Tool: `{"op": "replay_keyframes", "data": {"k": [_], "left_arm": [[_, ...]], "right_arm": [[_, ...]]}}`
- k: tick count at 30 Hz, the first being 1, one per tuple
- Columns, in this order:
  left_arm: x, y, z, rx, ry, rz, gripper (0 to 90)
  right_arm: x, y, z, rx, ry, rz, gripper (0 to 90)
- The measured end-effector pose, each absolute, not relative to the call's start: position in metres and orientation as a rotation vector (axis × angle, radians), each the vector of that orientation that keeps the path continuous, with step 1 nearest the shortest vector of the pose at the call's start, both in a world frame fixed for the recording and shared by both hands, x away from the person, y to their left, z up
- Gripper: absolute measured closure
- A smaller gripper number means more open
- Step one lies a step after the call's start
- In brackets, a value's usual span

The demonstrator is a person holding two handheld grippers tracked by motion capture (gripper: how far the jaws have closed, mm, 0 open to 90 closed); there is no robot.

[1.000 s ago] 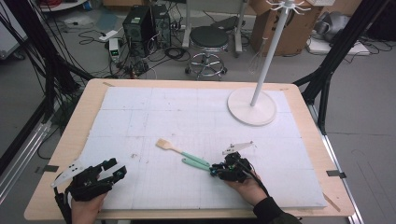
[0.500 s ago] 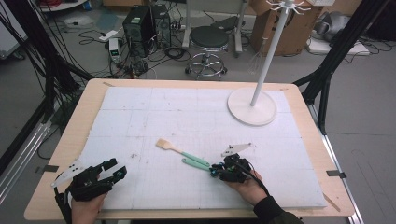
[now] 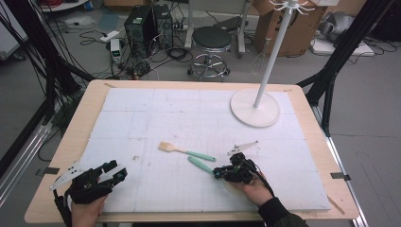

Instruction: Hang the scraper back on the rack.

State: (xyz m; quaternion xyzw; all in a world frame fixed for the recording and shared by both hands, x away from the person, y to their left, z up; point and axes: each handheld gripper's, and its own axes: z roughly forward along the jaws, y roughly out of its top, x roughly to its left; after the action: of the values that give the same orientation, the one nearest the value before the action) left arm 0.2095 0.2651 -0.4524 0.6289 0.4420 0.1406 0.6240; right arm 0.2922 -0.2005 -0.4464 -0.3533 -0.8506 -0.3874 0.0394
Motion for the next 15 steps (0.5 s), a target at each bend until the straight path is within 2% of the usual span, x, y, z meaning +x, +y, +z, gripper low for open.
{"op": "replay_keyframes", "data": {"k": [15], "left_arm": [[0.209, 0.264, -0.452, 1.447, 1.019, 0.326, 35.8]], "right_arm": [[0.302, -0.241, -0.429, -1.206, -2.292, -1.516, 83.0]]}}
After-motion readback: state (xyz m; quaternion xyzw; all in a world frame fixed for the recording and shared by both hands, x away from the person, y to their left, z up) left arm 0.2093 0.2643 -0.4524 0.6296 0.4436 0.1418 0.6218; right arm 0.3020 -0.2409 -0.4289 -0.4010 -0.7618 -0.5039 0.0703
